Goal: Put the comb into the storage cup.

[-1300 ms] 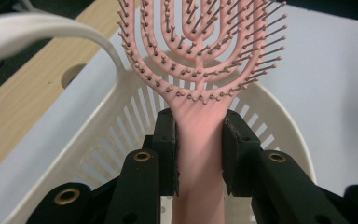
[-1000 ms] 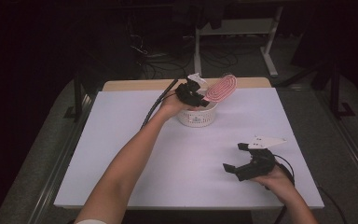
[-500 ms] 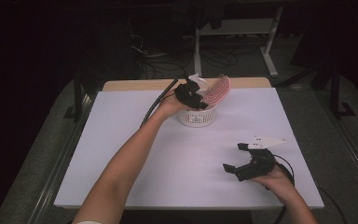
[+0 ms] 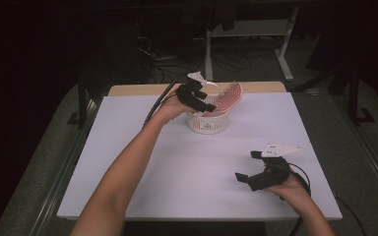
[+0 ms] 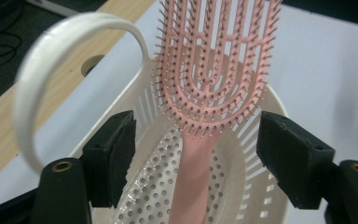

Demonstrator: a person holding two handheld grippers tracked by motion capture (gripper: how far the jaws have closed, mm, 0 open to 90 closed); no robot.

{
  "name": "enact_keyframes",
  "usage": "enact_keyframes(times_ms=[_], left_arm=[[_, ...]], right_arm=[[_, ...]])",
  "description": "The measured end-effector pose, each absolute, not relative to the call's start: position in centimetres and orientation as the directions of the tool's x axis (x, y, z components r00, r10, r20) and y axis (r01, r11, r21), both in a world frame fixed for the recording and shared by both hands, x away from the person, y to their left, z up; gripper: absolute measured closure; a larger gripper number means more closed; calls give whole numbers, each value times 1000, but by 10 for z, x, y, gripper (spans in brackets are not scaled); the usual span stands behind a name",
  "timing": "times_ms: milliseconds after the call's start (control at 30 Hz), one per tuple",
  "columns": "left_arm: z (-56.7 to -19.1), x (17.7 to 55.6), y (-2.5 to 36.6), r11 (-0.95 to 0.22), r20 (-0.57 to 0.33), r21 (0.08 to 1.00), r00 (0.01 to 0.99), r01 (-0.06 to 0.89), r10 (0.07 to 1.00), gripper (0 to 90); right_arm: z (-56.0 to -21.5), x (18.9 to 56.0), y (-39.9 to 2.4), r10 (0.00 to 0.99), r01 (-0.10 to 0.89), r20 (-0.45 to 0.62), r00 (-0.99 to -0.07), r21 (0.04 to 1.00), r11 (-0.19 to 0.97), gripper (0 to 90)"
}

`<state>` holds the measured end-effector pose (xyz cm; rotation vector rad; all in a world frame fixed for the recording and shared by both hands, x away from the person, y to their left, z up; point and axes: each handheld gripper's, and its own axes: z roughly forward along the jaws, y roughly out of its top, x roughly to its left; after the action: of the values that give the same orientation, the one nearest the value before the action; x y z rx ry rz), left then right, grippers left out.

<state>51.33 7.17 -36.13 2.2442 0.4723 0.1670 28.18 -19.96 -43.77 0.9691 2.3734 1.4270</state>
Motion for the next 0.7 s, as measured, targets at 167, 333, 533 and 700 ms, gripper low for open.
enact_keyframes(times_ms=[167, 333, 533, 700], left_arm=[[-355, 509, 83, -583, -41, 761, 918, 285, 395, 250], [-353, 504, 91, -574, -46, 767, 917, 287, 396, 224], [-350, 493, 106, -556, -61, 775, 911, 300, 407, 198], [-344, 483, 118, -548, -63, 779, 908, 304, 414, 168]], right_arm=[[-438, 282, -199, 630, 428, 149, -762, 845, 319, 0], [-438, 283, -200, 634, 433, 151, -759, 844, 318, 0], [-439, 283, -201, 637, 434, 150, -756, 843, 318, 0], [-439, 283, -200, 636, 434, 148, -758, 842, 321, 0]])
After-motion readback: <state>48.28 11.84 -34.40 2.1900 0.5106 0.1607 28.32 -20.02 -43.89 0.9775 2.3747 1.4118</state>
